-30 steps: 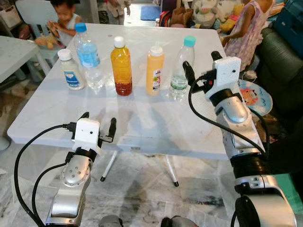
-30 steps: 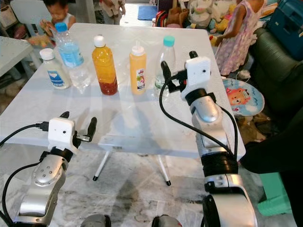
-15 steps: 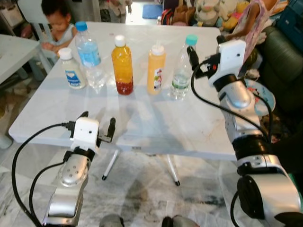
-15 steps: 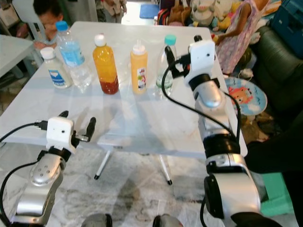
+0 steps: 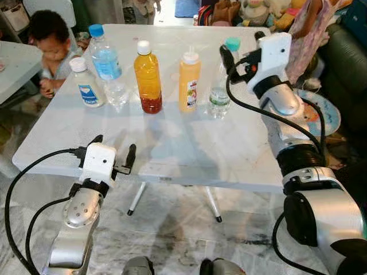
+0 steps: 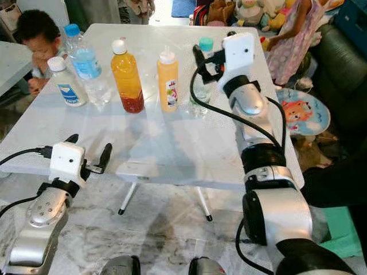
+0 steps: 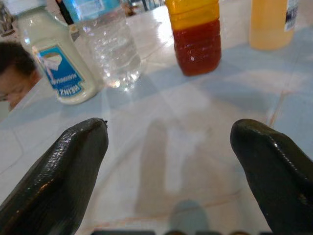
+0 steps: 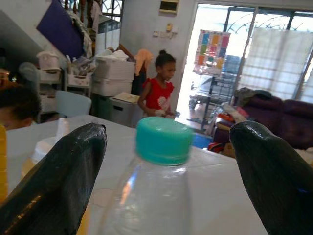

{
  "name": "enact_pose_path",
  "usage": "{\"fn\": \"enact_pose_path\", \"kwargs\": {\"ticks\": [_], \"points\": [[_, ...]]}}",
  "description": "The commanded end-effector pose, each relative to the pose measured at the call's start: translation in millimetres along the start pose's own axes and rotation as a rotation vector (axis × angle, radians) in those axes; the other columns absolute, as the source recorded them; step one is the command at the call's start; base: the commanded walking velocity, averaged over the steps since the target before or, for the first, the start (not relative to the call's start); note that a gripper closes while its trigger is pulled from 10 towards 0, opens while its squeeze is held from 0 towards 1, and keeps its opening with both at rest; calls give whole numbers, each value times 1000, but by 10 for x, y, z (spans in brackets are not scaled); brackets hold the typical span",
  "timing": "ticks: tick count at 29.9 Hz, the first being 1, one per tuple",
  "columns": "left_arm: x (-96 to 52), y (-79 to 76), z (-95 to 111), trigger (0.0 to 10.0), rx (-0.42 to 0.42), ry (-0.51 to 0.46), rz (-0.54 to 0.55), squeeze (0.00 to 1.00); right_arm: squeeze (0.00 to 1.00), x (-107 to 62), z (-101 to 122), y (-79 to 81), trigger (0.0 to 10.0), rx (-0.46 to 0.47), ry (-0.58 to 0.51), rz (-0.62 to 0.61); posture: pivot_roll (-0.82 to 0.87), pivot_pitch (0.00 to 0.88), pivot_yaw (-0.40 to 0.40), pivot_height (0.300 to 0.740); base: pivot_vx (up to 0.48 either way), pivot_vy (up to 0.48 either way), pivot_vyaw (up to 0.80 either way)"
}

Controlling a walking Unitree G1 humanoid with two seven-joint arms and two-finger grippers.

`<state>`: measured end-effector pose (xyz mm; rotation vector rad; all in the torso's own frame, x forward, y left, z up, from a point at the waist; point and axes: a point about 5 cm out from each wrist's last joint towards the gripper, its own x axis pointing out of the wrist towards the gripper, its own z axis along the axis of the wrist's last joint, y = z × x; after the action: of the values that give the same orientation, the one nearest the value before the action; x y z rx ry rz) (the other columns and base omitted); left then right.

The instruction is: Restocking fridge

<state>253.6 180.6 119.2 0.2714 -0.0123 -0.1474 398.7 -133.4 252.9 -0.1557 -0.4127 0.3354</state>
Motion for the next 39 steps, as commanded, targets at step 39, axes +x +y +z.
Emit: {"fn": "enact_pose_path", "kwargs": {"ticks": [39], "points": [[66,-80,-27,10000,-164,-53,119,0,0,-1836,-630,282,10000,-118,243,-250,42,0,23,740,0,0,0]]}}
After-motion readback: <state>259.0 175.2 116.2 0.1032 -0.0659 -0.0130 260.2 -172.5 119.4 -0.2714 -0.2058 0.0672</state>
